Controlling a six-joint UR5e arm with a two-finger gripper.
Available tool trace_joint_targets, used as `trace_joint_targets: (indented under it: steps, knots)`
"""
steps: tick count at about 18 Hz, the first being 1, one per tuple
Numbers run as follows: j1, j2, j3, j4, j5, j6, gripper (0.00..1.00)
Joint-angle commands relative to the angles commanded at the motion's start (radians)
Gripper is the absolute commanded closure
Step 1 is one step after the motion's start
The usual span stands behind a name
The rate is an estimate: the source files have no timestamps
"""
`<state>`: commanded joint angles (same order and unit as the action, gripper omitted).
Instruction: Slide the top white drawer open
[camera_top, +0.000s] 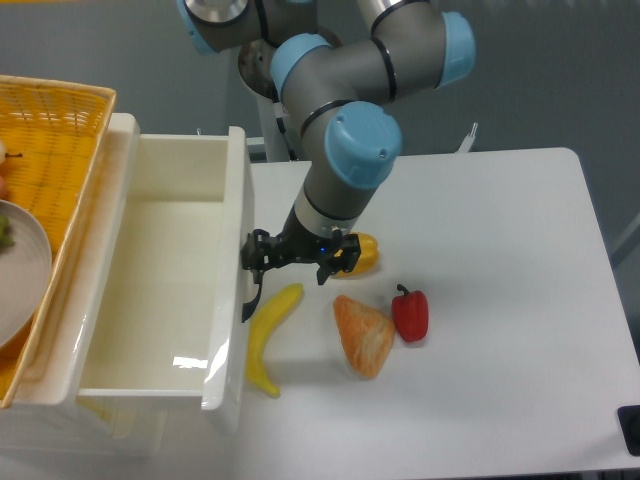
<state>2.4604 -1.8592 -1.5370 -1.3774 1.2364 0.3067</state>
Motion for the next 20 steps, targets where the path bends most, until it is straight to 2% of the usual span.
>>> trace_joint_targets:
  steps: [10,20]
  knots:
    - [0.035,-0.005,0.012,-0.017,-0.005,0.009,0.0]
    - [0.034,-0.008,0.023,-0.028,-0.034,0.017,0.0]
